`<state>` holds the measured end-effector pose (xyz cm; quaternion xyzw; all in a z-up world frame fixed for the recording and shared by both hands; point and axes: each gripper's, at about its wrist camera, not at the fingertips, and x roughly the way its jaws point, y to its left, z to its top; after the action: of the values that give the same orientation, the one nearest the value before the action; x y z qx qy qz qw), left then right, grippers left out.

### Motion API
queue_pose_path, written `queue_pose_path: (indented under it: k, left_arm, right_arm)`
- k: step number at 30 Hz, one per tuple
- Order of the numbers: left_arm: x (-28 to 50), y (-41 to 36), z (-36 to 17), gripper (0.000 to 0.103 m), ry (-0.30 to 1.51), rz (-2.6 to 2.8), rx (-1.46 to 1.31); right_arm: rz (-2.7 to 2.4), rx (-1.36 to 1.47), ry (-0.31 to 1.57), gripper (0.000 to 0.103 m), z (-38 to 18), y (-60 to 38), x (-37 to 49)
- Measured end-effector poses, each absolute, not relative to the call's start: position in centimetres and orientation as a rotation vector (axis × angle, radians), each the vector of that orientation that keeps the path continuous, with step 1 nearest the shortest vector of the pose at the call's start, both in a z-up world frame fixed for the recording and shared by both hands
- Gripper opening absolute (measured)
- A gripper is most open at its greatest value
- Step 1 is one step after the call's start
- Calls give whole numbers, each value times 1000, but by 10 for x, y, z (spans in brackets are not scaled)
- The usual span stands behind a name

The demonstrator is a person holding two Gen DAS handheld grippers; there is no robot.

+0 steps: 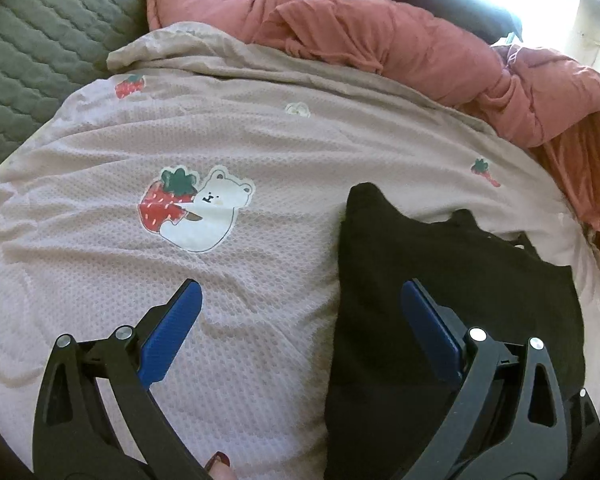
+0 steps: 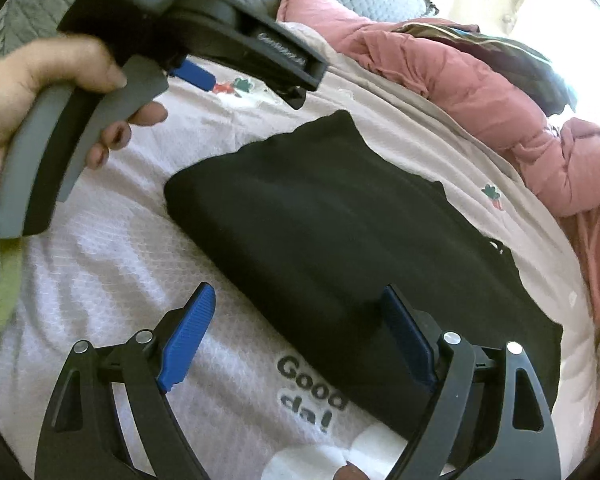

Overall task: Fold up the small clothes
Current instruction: 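Grasp the sweatshirt edge with the right gripper while the left gripper grasps beside it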

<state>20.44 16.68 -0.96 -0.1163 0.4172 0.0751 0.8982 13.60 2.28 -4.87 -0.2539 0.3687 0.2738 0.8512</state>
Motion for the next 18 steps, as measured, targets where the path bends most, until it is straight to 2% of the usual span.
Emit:
queue_pose_path:
  k: [7,10,12,14,16,18]
  left_arm:
    - [220,174,-23,93,897,102,-336]
    - [229,177,-28,93,913,42,-418]
    - [237,177,-31,93,923,4,-455]
    - [243,177,-33,93,934,-30,-475]
    - [247,178,-35,93,943,-55,-511]
    - [247,180,-40,93,955,-96,-581]
  right_arm:
    - [523,-589,740,84,-61,38,156]
    - [501,-579,713,81,-60,39,161]
    - [516,-555,684,68,-55,36,161]
    - [548,-519,659,37,-48,30,159]
    - [548,-501,638,26,-42,25,157]
    - [548,-440,617,22,-32,14,158]
